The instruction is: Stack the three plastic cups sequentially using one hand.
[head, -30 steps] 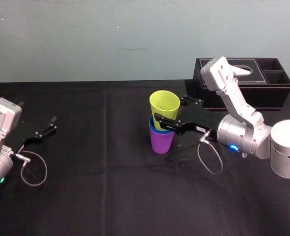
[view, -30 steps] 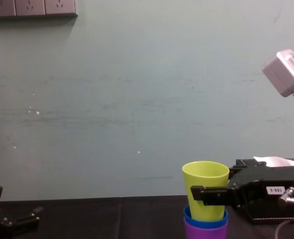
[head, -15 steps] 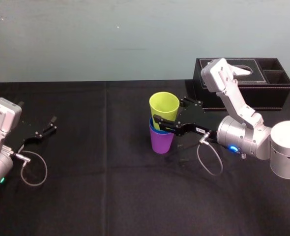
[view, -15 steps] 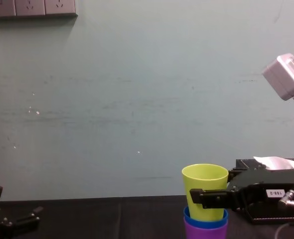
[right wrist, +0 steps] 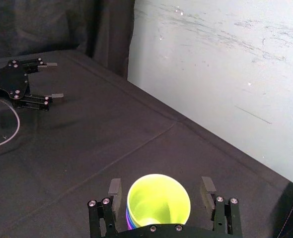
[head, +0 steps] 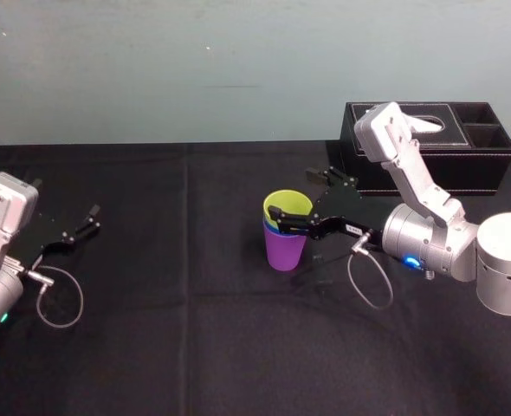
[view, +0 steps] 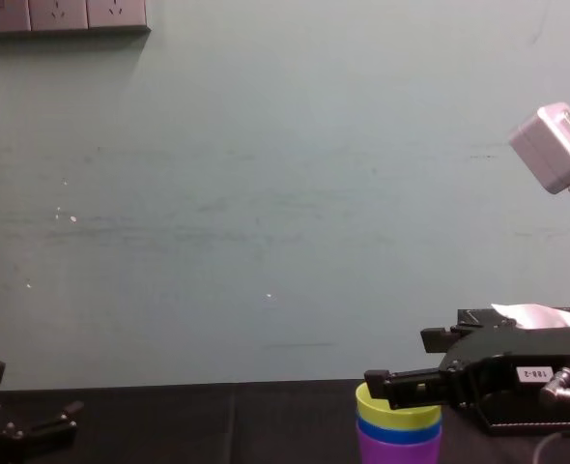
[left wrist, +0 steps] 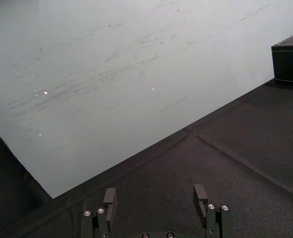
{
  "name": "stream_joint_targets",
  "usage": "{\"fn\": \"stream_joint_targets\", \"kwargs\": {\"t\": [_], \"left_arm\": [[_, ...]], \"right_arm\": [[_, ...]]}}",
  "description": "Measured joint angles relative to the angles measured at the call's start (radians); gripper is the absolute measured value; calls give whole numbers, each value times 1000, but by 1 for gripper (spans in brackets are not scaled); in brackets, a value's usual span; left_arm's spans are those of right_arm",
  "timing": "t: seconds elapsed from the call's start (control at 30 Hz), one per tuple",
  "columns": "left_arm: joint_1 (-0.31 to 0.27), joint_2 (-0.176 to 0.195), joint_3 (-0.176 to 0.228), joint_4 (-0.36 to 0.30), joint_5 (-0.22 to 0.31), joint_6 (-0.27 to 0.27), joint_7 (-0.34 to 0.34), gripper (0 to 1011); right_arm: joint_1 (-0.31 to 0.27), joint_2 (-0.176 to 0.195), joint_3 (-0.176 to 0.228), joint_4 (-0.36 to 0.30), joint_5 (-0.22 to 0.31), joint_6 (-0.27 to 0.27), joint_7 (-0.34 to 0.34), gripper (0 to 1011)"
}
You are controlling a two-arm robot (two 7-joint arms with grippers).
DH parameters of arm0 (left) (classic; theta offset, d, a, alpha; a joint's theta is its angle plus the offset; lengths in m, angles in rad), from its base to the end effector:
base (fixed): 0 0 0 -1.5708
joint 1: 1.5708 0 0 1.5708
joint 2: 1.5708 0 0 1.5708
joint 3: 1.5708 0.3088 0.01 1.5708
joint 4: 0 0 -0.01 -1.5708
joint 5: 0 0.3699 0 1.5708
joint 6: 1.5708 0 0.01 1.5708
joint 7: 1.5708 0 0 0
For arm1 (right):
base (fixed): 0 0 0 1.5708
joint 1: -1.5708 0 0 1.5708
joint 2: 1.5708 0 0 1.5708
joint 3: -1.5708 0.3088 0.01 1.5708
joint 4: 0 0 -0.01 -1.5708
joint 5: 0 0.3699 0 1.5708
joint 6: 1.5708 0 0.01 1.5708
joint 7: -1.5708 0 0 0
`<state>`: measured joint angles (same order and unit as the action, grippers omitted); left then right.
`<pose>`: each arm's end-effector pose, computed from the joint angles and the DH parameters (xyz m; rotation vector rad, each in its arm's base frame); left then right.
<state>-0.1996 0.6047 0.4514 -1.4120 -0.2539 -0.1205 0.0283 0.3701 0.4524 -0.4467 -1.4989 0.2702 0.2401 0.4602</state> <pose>0.4189 0.0772 -0.3291 0.3045 -0.2851 1.2480 0.4657 -0.0011 -0.2342 -0.3158 -0.0799 -0.7851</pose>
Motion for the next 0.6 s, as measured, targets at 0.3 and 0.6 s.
{"fn": "stream_joint_targets", "kwargs": {"t": [0.3, 0.6], "left_arm": [[0, 0, 0, 0, 0, 0, 0, 1010], [0, 0, 0, 0, 0, 0, 0, 1010]], "right_arm": [[0, 0, 0, -1, 0, 1, -1, 1003], [-58, 22, 45, -55, 12, -26, -36, 1003]]}}
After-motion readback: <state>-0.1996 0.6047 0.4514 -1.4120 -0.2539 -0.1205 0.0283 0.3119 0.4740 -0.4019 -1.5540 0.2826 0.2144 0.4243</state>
